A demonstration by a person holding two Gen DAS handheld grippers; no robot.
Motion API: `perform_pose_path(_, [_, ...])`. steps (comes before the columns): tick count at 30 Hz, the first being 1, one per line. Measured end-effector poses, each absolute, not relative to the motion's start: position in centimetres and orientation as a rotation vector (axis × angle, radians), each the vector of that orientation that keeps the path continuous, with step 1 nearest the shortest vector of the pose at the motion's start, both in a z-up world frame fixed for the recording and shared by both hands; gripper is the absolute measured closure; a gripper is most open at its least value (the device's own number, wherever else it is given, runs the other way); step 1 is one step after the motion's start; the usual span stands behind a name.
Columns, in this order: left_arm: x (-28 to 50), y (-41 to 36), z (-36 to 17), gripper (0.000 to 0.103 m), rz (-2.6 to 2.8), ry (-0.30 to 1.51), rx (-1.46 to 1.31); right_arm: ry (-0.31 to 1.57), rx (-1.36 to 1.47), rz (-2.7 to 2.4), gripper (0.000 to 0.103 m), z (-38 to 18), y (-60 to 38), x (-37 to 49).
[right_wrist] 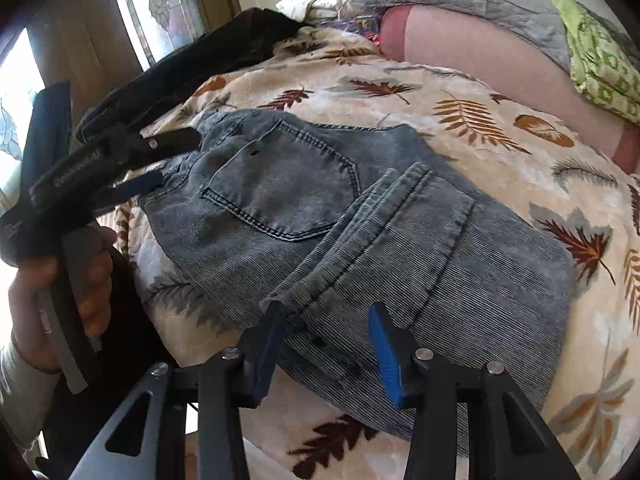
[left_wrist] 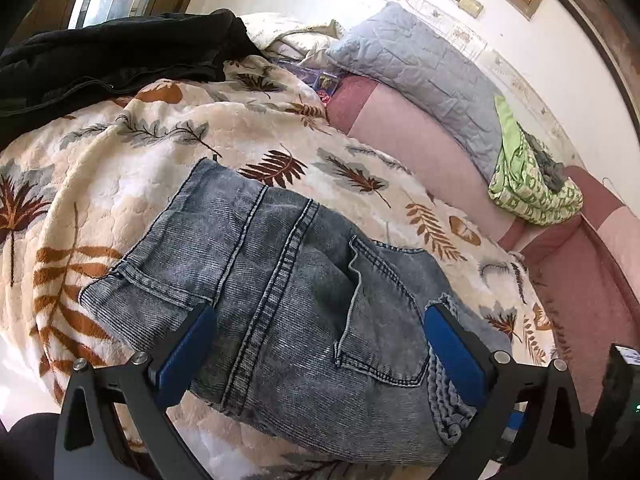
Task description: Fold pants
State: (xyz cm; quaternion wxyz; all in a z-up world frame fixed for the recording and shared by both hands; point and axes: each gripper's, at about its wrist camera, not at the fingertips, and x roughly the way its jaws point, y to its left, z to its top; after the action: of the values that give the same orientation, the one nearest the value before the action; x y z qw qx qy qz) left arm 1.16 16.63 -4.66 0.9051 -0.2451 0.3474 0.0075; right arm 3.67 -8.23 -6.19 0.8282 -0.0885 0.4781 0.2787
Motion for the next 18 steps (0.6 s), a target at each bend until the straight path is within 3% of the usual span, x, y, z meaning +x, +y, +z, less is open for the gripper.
perform_pose_path(4, [1.2, 16.3, -4.6, 0.000, -0.010, 0.721, -0.500, 1.034, -0.240, 0.589, 0.059, -7.1, -7.1, 4.1])
perform_pose_path(8, [1.0, 16.2, -4.4, 0.000, -0.006, 0.710, -0.489, 1.055, -0.216, 0.605, 0.087, -7.0, -7.1, 4.3])
perform_pose_path(15, [0.7, 16.5, -4.4, 0.000, 0.000, 0.706, -0.495, 1.084, 0.065, 0.651, 0.089, -5.2, -10.4, 5.2])
perform_pose_path(18, [0.7, 16.4, -4.3, 0.000, 0.000, 0.702, -0.489, 1.031, 0.047, 0.680, 0.089, -3.7, -10.1, 3.7])
